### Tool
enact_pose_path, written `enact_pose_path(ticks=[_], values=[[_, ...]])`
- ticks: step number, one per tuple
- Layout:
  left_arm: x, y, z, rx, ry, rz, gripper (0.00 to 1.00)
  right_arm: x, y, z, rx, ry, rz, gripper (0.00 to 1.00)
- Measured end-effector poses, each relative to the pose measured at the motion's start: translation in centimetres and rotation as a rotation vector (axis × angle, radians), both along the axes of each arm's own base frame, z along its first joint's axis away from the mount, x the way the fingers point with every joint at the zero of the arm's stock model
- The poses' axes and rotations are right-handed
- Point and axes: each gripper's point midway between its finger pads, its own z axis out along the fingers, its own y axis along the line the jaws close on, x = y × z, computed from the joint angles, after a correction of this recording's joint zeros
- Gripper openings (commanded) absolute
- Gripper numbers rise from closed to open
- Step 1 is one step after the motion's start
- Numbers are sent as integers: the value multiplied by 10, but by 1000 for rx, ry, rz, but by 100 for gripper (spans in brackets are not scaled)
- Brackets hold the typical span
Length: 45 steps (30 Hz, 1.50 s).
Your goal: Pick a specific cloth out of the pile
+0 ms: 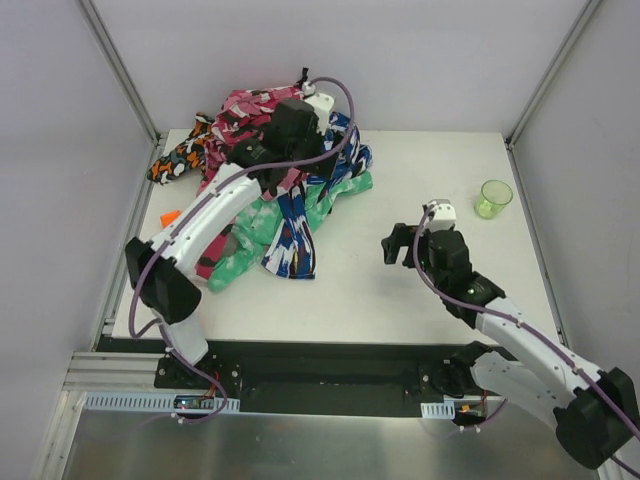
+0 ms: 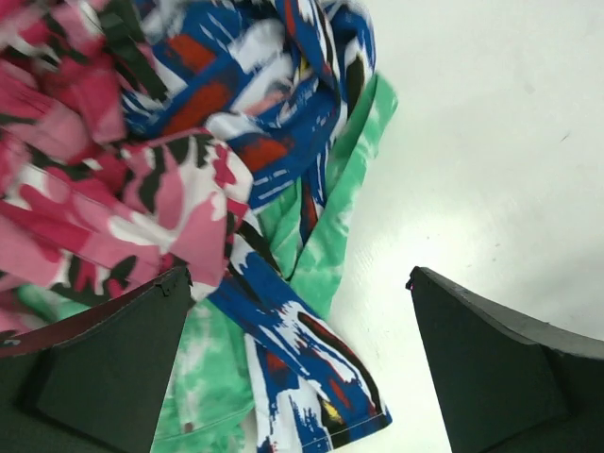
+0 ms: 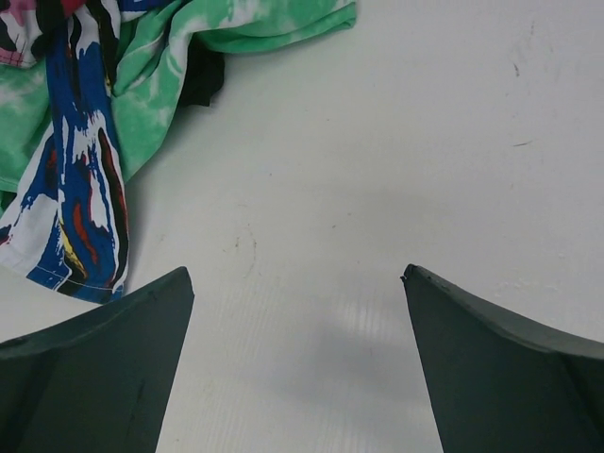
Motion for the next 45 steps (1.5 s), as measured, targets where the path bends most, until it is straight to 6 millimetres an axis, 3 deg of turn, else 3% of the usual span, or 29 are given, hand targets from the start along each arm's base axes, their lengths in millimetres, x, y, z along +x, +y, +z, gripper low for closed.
enact_pose_path(ticks=[3, 6, 9, 11, 13, 15, 17, 20, 21, 24, 26, 32, 36, 39, 42, 45], values=[[4, -21, -54, 51, 98, -19, 99, -9, -11, 3, 10, -28, -20, 96], [3, -37, -140, 143, 254, -31, 99, -14, -18, 5, 17, -49, -36, 96], [-10, -37, -221, 242, 413, -24, 99, -15, -22, 4, 12, -51, -50, 96], [-19, -34, -250, 286, 476, -19, 99, -15, -23, 1, 5, -43, -53, 96], [-19, -33, -263, 303, 490, 3, 98, -15, -24, -3, -4, -30, -55, 96], [-11, -29, -262, 314, 468, 60, 86, -14, -24, -9, -16, -14, -55, 96], [-3, -24, -258, 321, 434, 124, 65, -14, -24, -14, -29, 3, -54, 96], [13, -9, -247, 345, 363, 249, 62, -13, -24, -21, -46, 23, -52, 96], [19, -5, -241, 351, 339, 282, 55, -13, -24, -24, -52, 30, -52, 95], [36, 1, -226, 355, 279, 353, 13, -13, -24, -29, -63, 45, -51, 96], [49, 7, -214, 345, 249, 388, 2, -13, -24, -31, -69, 51, -51, 96], [85, 38, -174, 300, 193, 471, 0, -11, -23, -39, -87, 74, -46, 96], [117, 74, -143, 235, 154, 528, 0, -2, -5, -48, -88, 111, 14, 96], [137, 104, -124, 191, 133, 559, 0, 20, 24, -49, -73, 150, 79, 96], [151, 133, -114, 143, 132, 575, 0, 61, 70, -40, -9, 168, 150, 96], [159, 151, -116, 96, 155, 574, 0, 105, 119, -29, 107, 157, 202, 96]])
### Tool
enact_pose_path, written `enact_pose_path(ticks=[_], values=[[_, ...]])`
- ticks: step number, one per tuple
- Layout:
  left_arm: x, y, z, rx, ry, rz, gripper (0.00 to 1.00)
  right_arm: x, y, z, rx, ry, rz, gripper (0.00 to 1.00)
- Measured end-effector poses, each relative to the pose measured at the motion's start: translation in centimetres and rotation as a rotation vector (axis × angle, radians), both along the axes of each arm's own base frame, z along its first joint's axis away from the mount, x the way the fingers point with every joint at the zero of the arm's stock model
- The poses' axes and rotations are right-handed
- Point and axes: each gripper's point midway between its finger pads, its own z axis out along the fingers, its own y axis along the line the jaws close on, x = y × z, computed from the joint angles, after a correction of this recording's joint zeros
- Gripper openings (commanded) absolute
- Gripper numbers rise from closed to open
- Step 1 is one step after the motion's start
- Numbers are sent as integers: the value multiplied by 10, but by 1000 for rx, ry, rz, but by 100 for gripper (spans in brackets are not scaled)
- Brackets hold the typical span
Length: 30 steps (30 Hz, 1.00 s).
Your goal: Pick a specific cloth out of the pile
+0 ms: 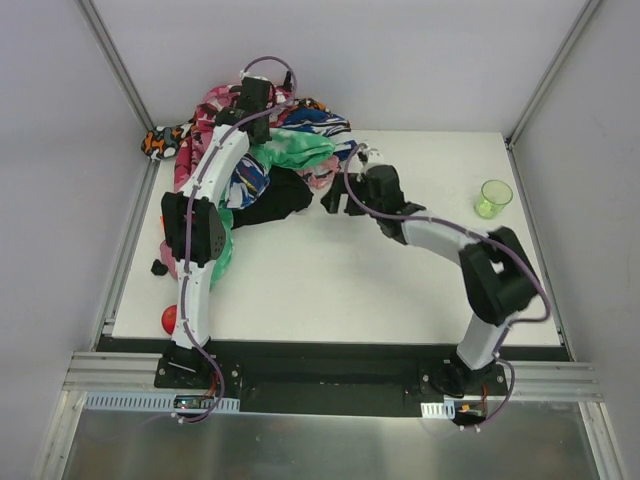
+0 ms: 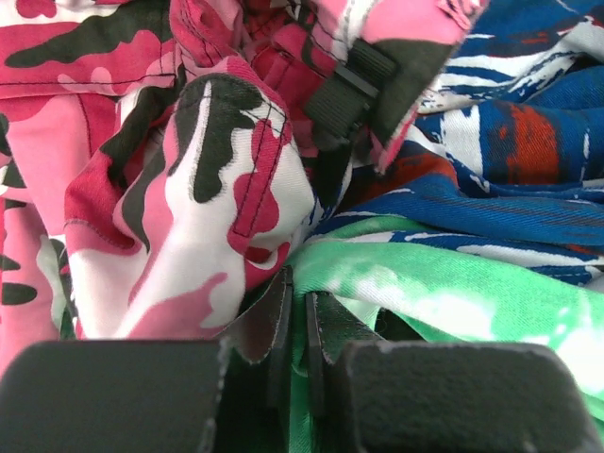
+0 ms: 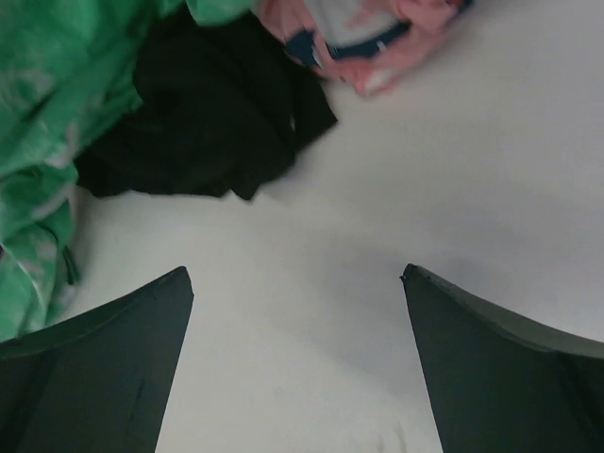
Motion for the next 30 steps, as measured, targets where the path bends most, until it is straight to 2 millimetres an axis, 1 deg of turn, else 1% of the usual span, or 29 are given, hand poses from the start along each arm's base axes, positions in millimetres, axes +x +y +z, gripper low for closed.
enact_pose_path(ticks=[2, 5, 7, 10, 11, 13, 14, 16, 17, 18, 20, 22, 24, 25, 26, 27, 30], values=[[6, 6, -5, -33, 10, -7, 0, 29, 32, 0, 85, 10, 20, 96], [13, 11, -12, -64, 18, -16, 0, 56, 72, -13, 182, 63, 55, 96], [16, 12, -15, -78, 21, -22, 0, 66, 92, -28, 213, 103, 68, 96], [20, 14, -18, -95, 21, -28, 0, 69, 120, -49, 214, 151, 92, 99], [22, 14, -19, -102, 21, -31, 0, 69, 129, -53, 215, 159, 102, 96], [25, 17, -21, -116, 21, -27, 0, 68, 149, -61, 211, 174, 127, 79], [26, 18, -23, -121, 22, -24, 0, 68, 159, -65, 206, 180, 139, 67], [29, 21, -26, -140, 20, -19, 0, 68, 176, -70, 201, 188, 163, 37], [30, 22, -28, -147, 22, -15, 0, 67, 183, -72, 202, 193, 175, 14], [31, 22, -29, -150, 22, -13, 0, 66, 187, -74, 202, 200, 184, 1], [33, 24, -30, -153, 20, -7, 2, 59, 186, -79, 191, 217, 201, 1], [35, 25, -32, -150, 19, 1, 5, 49, 173, -83, 160, 226, 205, 1], [37, 26, -34, -147, 14, 15, 6, 31, 146, -78, 103, 216, 203, 1], [39, 28, -36, -143, 13, 25, 7, 21, 131, -68, 77, 200, 200, 1], [40, 29, -38, -139, 12, 34, 8, 11, 116, -51, 60, 173, 198, 0], [42, 30, -42, -134, 13, 43, 8, 1, 100, -30, 49, 134, 196, 1], [47, 35, -55, -117, 17, 64, 8, -29, 53, 57, 46, -47, 176, 0]])
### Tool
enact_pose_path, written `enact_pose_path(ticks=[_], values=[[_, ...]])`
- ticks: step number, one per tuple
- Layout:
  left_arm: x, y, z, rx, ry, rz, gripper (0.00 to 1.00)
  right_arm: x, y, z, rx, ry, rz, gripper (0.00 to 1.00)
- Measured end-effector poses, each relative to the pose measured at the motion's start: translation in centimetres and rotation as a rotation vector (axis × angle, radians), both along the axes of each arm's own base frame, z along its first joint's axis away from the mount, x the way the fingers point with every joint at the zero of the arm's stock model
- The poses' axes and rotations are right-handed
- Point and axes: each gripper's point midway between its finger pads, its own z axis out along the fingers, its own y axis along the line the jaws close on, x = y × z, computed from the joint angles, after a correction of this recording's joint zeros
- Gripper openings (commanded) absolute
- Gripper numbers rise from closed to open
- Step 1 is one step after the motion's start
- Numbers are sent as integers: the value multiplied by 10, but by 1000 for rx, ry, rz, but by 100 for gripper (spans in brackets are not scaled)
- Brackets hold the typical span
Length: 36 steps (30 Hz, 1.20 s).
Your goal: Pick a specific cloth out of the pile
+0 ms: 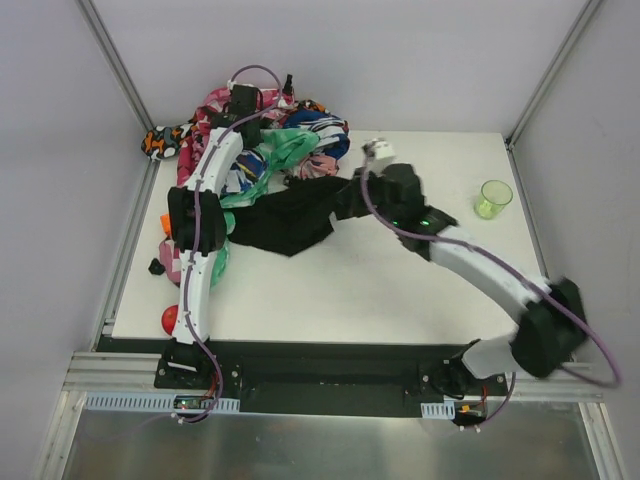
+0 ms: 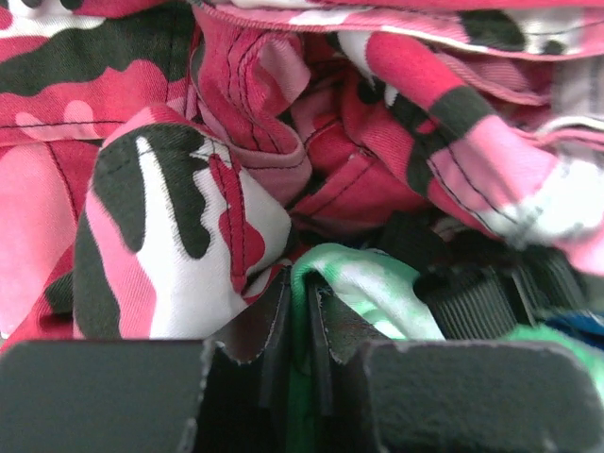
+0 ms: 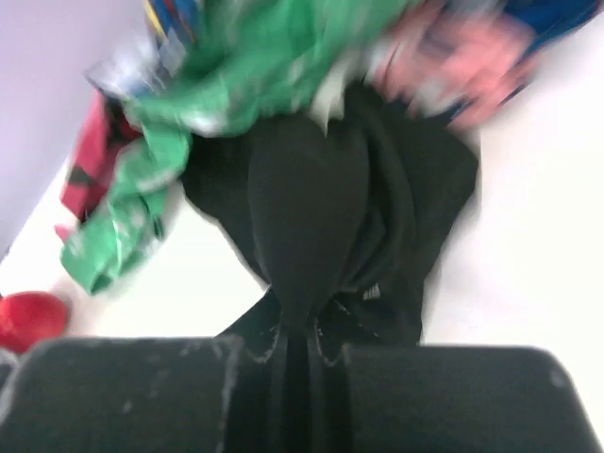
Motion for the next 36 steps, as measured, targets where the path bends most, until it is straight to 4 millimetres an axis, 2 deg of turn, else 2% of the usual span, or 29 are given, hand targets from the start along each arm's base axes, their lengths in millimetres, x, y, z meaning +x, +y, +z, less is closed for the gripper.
enact_pose_path(ticks=[3, 5, 7, 8, 10, 12, 13, 14, 16, 17, 20, 23, 25, 29, 31, 33, 34, 36], values=[[2, 5, -14, 14, 19, 15, 8, -25, -62, 110, 35, -268, -120, 0], [4, 8, -16, 15, 18, 22, 8, -46, -105, 175, 75, -431, -219, 0], [4, 9, -15, 14, 16, 24, 12, -70, -143, 218, 107, -544, -300, 1], [5, 9, -15, 15, 15, 25, 17, -81, -158, 232, 117, -583, -327, 0], [4, 9, -15, 16, 16, 23, 32, -97, -177, 247, 115, -621, -348, 0], [5, 9, -15, 12, 17, 18, 51, -103, -183, 250, 86, -620, -340, 0], [5, 10, -16, 7, 18, 16, 64, -104, -182, 248, 71, -613, -331, 0], [4, 10, -15, -1, 17, 10, 70, -103, -180, 244, 49, -598, -316, 0], [1, 12, -14, -23, 21, 1, 96, -102, -175, 236, 10, -568, -281, 1], [-3, 10, -12, -32, 25, -8, 99, -101, -171, 231, -5, -551, -260, 0], [-21, 11, 4, -54, 34, -23, 99, -99, -162, 219, -43, -506, -213, 0], [-48, 2, 35, -65, 25, -52, 99, -100, -163, 213, -70, -488, -205, 1], [-71, -11, 69, -79, -8, -87, 99, -99, -166, 212, -82, -488, -219, 0], [-120, -39, 157, -94, -161, -153, 99, -90, -177, 211, -116, -489, -279, 0], [-151, -54, 197, -96, -248, -183, 99, -82, -184, 204, -143, -478, -318, 0], [-185, -69, 225, -116, -312, -226, 99, -75, -188, 189, -166, -455, -348, 0], [-201, -77, 233, -133, -329, -252, 99, -72, -190, 175, -182, -431, -358, 0], [-224, -87, 233, -163, -334, -279, 99, -68, -191, 144, -214, -372, -366, 0]])
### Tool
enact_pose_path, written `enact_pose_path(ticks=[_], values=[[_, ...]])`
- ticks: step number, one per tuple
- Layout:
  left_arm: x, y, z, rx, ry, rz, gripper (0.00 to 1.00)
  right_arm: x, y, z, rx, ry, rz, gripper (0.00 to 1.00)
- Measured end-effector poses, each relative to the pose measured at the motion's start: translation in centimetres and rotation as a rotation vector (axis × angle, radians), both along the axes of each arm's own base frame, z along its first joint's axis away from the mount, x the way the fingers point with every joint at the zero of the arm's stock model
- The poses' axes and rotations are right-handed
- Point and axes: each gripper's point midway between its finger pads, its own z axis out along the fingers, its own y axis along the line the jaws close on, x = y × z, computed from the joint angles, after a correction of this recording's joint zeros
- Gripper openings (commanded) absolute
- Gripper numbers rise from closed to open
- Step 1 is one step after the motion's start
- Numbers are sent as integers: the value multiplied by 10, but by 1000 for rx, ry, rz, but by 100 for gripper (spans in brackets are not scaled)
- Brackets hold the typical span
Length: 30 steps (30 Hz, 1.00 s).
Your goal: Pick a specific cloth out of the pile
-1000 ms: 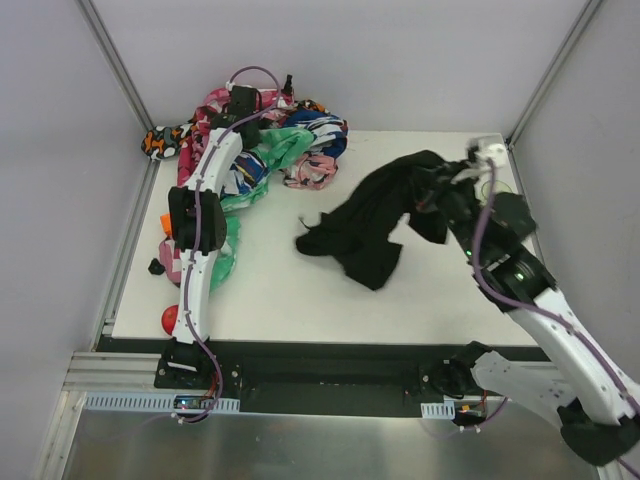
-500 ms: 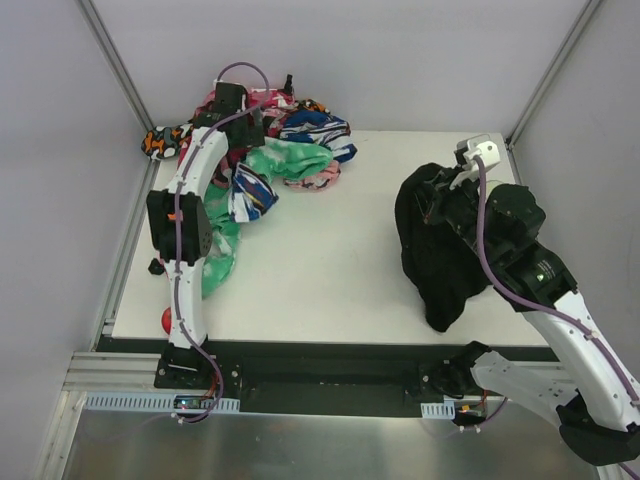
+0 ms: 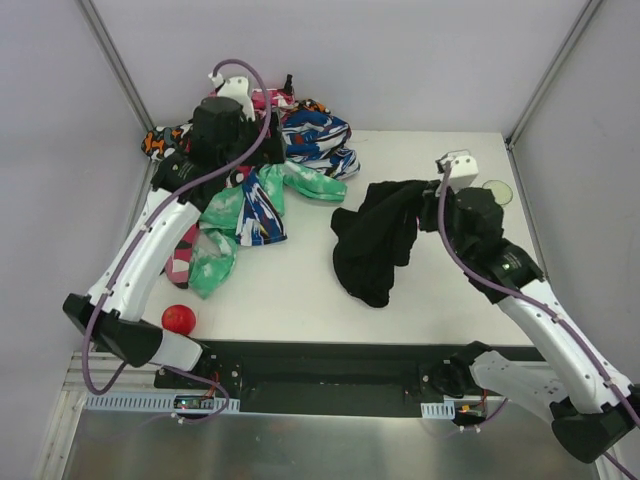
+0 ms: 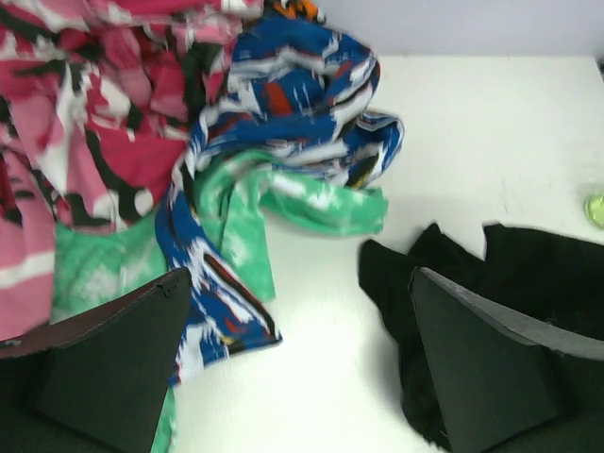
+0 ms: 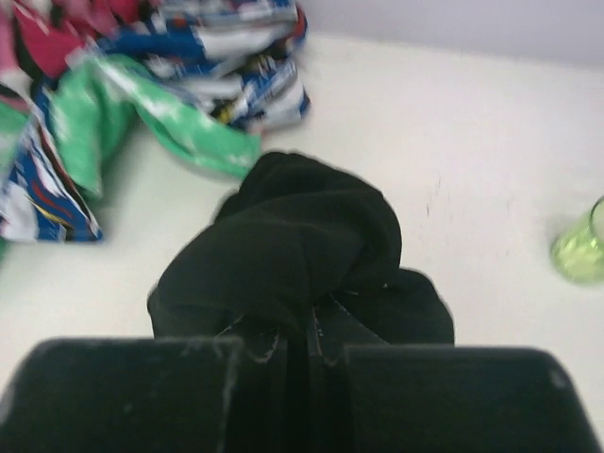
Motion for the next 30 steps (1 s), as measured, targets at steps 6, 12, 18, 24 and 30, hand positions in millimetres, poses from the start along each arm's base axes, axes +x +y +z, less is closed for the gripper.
enact_pose_path(ticks=[6, 12, 18, 24, 30], values=[[-49, -4, -91, -7, 200, 1, 99, 3, 12, -108, -44, 244, 16, 4], [-111, 3, -207, 6, 465, 28, 99, 3, 57, -209, 5, 512, 129, 26], [-146, 15, -225, -80, 495, 63, 99, -13, 80, -300, 74, 761, 157, 59], [-155, 17, -208, -160, 420, 51, 99, -15, 83, -271, 120, 720, 174, 97], [-160, 22, -197, -191, 368, 56, 99, -20, 45, -165, 152, 437, 94, 96]])
